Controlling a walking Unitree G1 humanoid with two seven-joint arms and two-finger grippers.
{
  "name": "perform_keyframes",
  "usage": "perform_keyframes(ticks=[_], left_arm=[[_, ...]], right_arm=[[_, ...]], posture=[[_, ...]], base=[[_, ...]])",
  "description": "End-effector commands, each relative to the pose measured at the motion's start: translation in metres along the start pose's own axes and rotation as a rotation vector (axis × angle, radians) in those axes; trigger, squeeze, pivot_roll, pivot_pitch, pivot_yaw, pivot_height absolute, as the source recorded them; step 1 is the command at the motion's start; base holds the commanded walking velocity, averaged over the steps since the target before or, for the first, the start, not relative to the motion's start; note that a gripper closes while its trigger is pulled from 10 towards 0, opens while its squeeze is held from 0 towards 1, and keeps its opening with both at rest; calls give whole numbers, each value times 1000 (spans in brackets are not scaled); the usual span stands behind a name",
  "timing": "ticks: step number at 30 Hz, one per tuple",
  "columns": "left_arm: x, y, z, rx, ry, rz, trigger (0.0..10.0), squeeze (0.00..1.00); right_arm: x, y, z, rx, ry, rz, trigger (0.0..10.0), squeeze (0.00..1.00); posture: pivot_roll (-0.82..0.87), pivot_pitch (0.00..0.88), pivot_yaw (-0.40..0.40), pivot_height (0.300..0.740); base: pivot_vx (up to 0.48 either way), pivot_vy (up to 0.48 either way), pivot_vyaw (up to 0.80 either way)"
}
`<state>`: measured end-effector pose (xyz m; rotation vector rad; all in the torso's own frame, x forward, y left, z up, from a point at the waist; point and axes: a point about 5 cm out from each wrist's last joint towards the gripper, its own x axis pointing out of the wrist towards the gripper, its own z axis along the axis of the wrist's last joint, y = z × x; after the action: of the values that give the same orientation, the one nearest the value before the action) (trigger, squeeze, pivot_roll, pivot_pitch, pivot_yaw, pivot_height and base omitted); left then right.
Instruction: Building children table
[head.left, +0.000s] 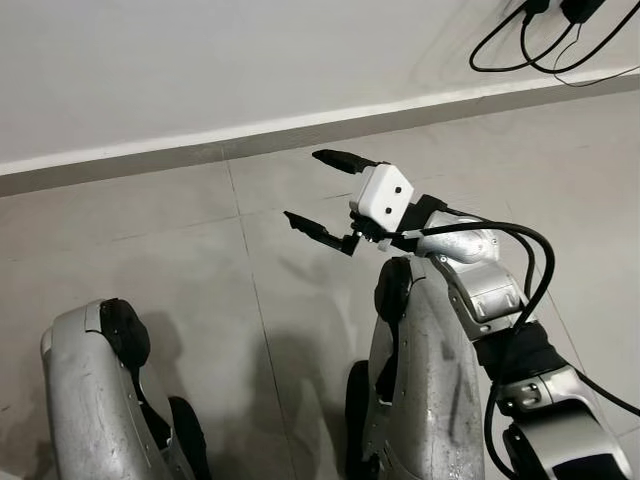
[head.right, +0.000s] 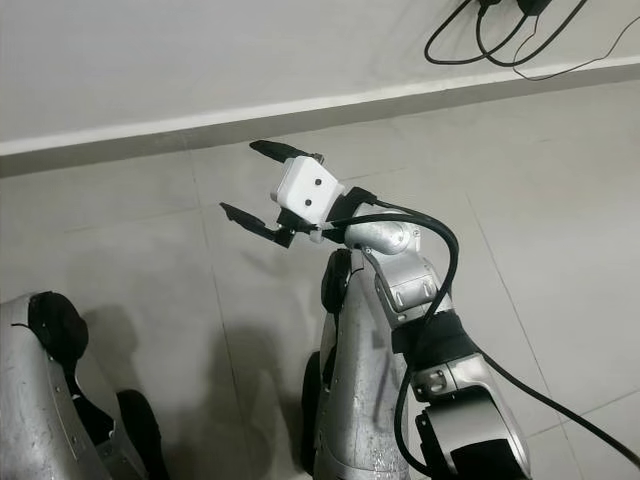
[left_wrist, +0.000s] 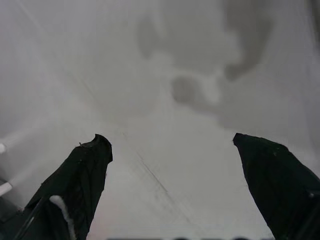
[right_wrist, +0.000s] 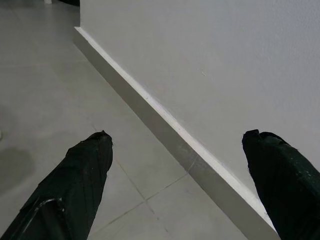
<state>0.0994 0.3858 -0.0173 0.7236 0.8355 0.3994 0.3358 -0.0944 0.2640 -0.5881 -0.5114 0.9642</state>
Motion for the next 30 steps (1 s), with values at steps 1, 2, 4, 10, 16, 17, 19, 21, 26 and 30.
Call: perform_keyframes(ticks=[1,2,4,10,16,17,19,21,26,30], left_arm=[[-12,-12,-22,-2,71,-27,10000,0],[-12,-16,-20,-15,57,-28,10000,0],[-18,-33,-18,-34,33,-68,10000,0],[-30,-59,-19,-58,5,-124,10000,0],[-42,-78,-24,-82,13,-163,10000,0],[-42,-78,-24,-82,13,-163,10000,0],[-43,-80,-24,-84,15,-161,10000,0],[-42,-83,-23,-88,22,-159,10000,0],[-40,-84,-20,-94,25,-157,10000,0],[-36,-86,-14,-100,17,-158,10000,0]], right_arm=[[-3,5,-2,18,-3,16,10000,0],[-2,6,-1,18,-7,18,10000,0],[-1,8,0,24,-12,19,10000,0],[-2,11,0,29,-16,21,10000,0],[-3,11,1,30,-16,27,10000,0],[-3,11,1,30,-16,27,10000,0],[-3,11,1,30,-17,29,10000,0],[-3,12,1,31,-18,33,10000,0],[-3,11,3,31,-18,37,10000,0],[-4,10,4,30,-14,43,10000,0]], posture=[[-226,545,-125,300],[-226,545,-125,300],[-226,545,-125,300],[-222,540,-122,300],[-227,536,-125,300],[-227,536,-125,300],[-228,535,-125,300],[-227,534,-125,300],[-241,539,-135,300],[-261,553,-146,300]], base=[[0,0,0],[0,0,0],[0,0,0],[0,0,0],[0,0,0],[0,0,0],[0,0,0],[0,0,0],[0,0,0],[0,0,0]])
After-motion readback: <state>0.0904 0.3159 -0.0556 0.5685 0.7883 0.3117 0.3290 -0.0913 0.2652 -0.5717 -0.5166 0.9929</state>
